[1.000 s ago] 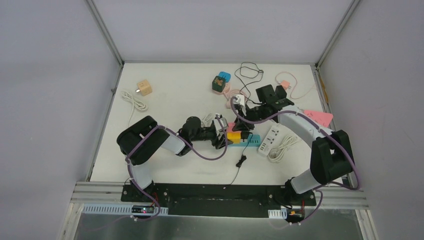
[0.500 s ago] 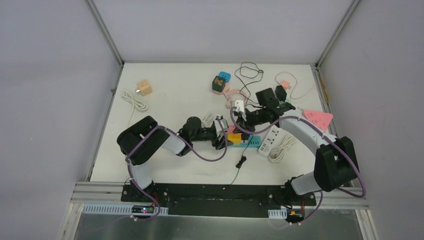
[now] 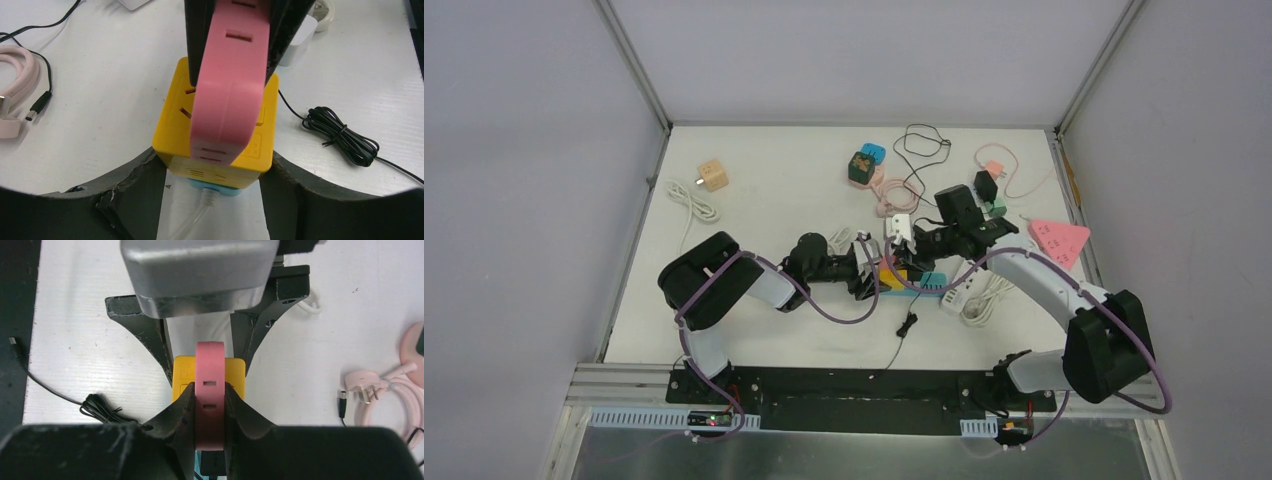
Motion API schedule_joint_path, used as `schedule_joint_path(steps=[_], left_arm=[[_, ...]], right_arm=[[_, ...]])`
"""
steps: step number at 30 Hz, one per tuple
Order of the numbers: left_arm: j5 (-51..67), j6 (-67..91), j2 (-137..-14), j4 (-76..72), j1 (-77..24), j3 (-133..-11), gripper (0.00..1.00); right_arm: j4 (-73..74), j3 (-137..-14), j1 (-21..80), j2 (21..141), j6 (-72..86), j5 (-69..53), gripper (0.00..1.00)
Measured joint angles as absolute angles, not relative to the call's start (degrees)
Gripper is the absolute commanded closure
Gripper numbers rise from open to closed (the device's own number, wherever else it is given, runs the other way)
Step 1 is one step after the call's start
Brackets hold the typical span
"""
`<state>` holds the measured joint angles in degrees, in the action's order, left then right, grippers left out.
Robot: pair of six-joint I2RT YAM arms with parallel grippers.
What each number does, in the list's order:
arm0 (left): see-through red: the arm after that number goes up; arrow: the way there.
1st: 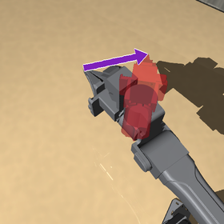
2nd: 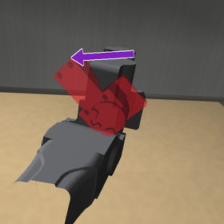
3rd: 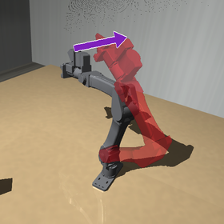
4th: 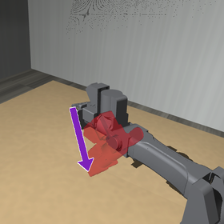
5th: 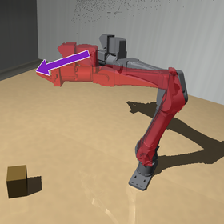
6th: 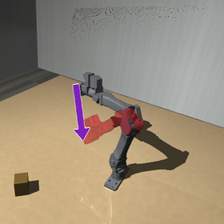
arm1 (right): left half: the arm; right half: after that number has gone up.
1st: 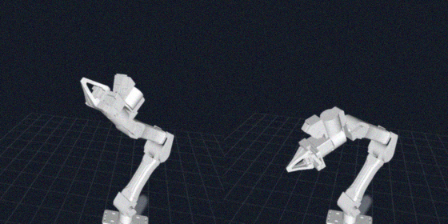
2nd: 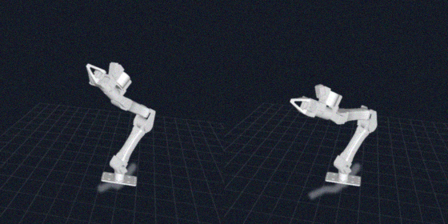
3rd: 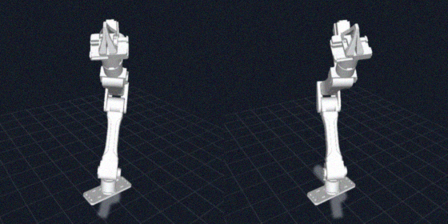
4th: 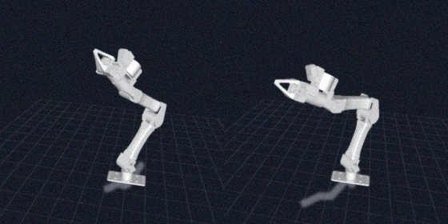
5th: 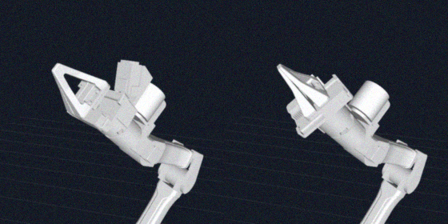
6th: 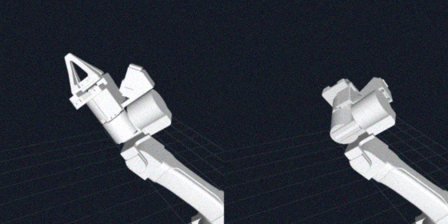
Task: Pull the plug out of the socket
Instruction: Remove the plug from the socket.
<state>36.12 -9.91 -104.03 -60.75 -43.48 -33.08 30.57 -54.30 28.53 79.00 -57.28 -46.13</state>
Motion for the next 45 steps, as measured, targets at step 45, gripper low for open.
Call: schedule_joint_path(steps=[45], left_arm=[[36.10, -10.00, -104.03, -59.99, -43.55, -33.41, 1.00]], right_arm=[[27.68, -52.73, 29.67, 77.08, -53.91, -42.30, 1.00]])
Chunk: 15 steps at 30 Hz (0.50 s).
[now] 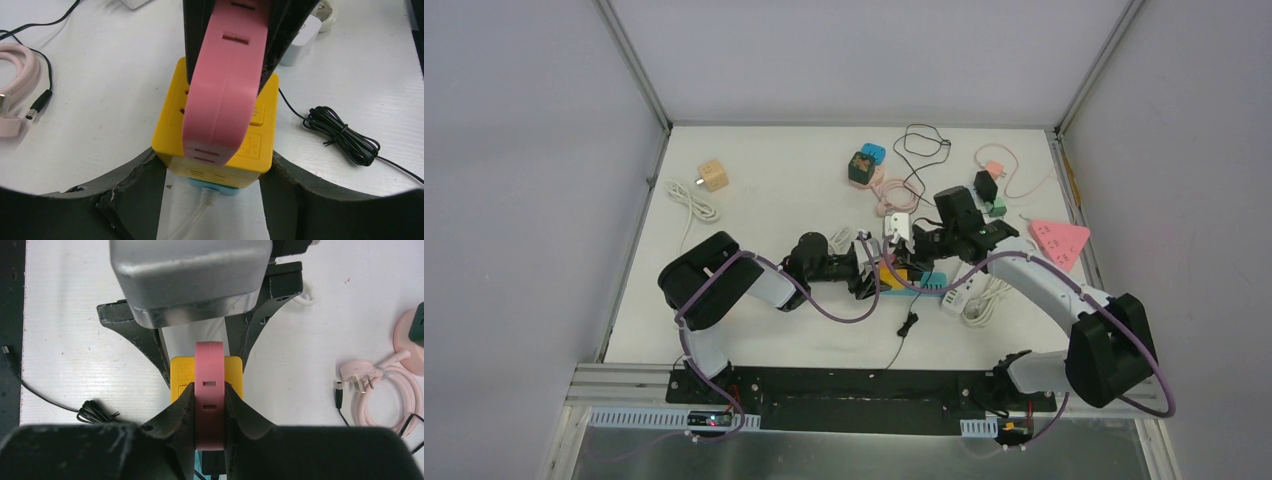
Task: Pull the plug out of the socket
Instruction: Remove the plug from the socket.
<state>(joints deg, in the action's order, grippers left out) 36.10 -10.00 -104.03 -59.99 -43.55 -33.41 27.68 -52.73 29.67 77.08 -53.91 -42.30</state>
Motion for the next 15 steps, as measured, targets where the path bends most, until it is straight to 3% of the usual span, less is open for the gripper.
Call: schedule_joint_path(steps=[15], left_arm=[[36.05, -10.11, -104.03, -59.99, -43.55, -33.63, 1.00]], right_arm=[[31.88, -58.63, 22.68, 85.97, -44.75, -53.54, 1.00]])
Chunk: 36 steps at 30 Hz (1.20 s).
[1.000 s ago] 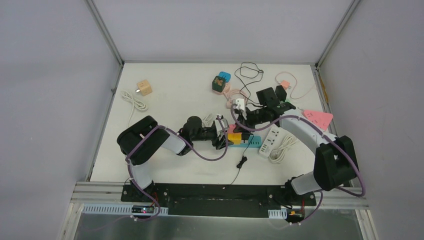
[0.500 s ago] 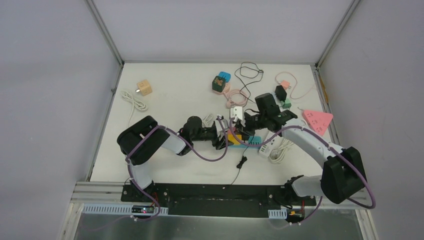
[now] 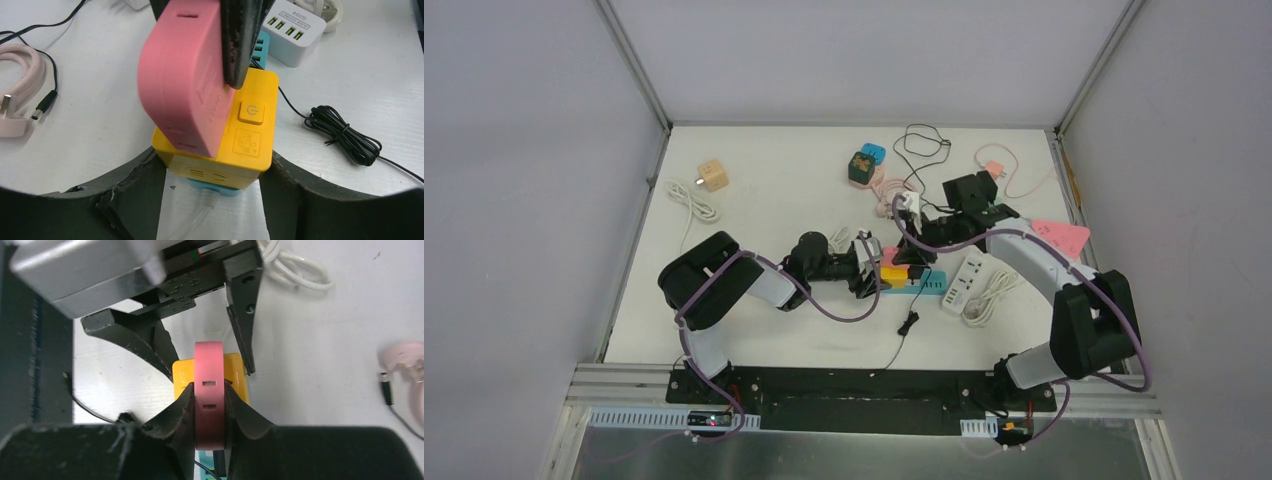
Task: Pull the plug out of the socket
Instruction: Remove the plug from the socket.
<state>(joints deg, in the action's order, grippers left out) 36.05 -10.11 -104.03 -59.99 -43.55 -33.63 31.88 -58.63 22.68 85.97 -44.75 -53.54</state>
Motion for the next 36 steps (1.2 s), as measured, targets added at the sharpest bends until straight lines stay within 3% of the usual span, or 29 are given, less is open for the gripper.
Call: schedule_joint_path(steps=[7, 22, 30, 36], left_arm=[[36.36, -10.33, -104.03, -59.48, -44.21, -33.63, 1.00], [36.56, -10.74, -104.29, -58.24, -44.31, -34.72, 1.00], [36.62, -11.35, -104.36, -58.24, -44.34, -36.18, 1.00], [37.30, -11.35, -104.95, -56.25, -44.58, -36.34, 1.00]], right_arm=[[28.53, -52.38, 27.40, 76.84, -50.46, -45.45, 1.00], [26.17, -52.80, 22.41, 79.35, -36.67, -51.42, 1.00], [27.18, -52.66, 22.87, 75.31, -36.56, -47.86, 1.00], [29.26, -52.69, 28.77, 74.61, -43.33, -41.15, 1.00]])
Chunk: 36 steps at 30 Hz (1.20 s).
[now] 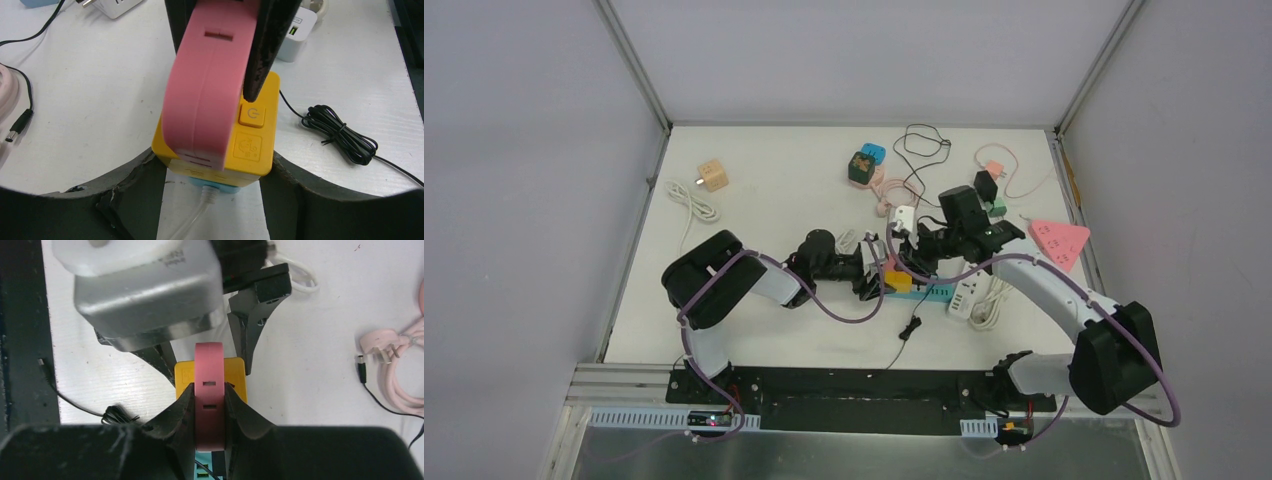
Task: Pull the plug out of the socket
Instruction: Remove the plug from the socket.
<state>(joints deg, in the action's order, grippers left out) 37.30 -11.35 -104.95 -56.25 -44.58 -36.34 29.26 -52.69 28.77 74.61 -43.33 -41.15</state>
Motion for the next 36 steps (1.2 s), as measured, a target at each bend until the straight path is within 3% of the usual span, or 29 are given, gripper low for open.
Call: schedule_joint_path(steps=[6, 17, 19, 21, 26, 29, 36], left_arm=[[37.34, -11.16, -105.01, -55.86, -44.53, -36.38, 1.00], [35.97, -10.98, -105.34, -55.27, -44.53, -37.65, 1.00], [35.92, -10.94, -105.36, -55.37, -44.53, -37.65, 0.83], [35.86, -10.81, -105.36, -55.61, -44.56, -37.56, 0.57], [34.33, -9.58, -105.36, -58.96, -44.56, -35.70, 0.23], [33.50, -9.32, -105.43, -59.05, -44.56, -35.07, 0.14], [32.34, -8.27, -105.54, -59.24, -44.16, -32.47, 0.08]], right_arm=[[29.56, -53.17, 29.71, 74.41, -43.66, -39.86, 1.00], [31.44, -55.09, 25.80, 72.23, -39.29, -50.39, 1.00], [31.75, -55.09, 25.56, 72.29, -39.29, -50.28, 1.00], [32.10, -55.09, 24.95, 72.40, -39.38, -50.22, 1.00], [33.61, -55.09, 21.17, 73.01, -39.99, -50.26, 1.00], [34.44, -55.09, 19.42, 73.47, -40.69, -50.48, 1.00], [36.73, -55.13, 17.39, 74.50, -42.85, -52.05, 1.00]])
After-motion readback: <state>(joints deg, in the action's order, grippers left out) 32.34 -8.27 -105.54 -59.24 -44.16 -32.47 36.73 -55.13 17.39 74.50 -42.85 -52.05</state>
